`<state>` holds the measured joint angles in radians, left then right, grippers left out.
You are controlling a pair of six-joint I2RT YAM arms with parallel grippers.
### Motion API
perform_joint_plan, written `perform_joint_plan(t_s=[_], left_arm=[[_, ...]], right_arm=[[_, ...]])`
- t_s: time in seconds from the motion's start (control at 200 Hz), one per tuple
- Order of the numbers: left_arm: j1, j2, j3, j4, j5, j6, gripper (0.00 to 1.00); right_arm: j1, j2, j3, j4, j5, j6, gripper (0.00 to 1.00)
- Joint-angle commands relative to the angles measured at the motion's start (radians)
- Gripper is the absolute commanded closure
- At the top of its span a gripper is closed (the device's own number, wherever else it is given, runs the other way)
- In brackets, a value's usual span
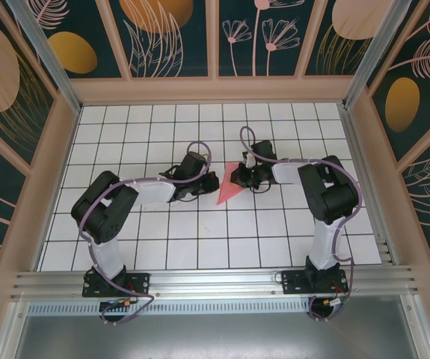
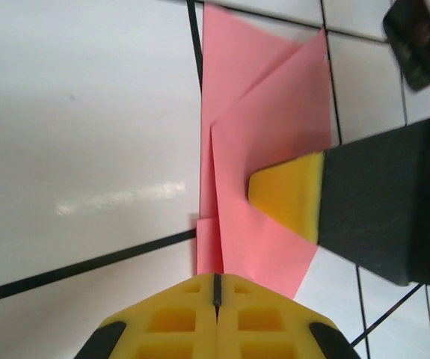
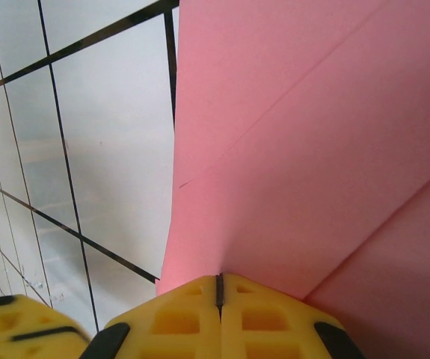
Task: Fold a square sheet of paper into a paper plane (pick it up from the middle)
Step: Fourth fold the wing at the center of the table.
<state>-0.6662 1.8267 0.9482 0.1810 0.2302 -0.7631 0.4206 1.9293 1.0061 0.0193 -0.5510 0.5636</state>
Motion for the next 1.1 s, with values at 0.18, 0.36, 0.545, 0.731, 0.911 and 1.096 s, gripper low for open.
perform_joint_plan(t_s=[0.18, 0.36, 0.545, 0.731, 0.911, 1.096], left_arm=[[-0.014, -0.001, -0.031, 0.125, 0.161, -0.012, 0.91], [-0.057, 0.064, 0.019, 0.088, 0.177, -0.001, 0.9], [-0.064, 0.116, 0.019, 0.042, 0.161, 0.008, 0.9], [-0.064, 0.116, 0.01, 0.005, 0.126, 0.027, 0.9], [-0.065, 0.096, -0.024, 0.008, 0.125, 0.027, 0.9], [-0.064, 0.059, -0.071, 0.049, 0.166, 0.008, 0.89]], right_arm=[[-0.011, 0.055, -0.007, -0.068, 0.101, 0.007, 0.96], [-0.011, 0.057, -0.003, -0.076, 0.106, 0.011, 0.96], [-0.011, 0.064, -0.002, -0.083, 0.109, 0.014, 0.97], [-0.013, 0.071, 0.001, -0.091, 0.111, 0.014, 0.97], [-0.014, 0.074, 0.002, -0.097, 0.114, 0.012, 0.97], [-0.017, 0.075, -0.001, -0.101, 0.114, 0.009, 0.97]])
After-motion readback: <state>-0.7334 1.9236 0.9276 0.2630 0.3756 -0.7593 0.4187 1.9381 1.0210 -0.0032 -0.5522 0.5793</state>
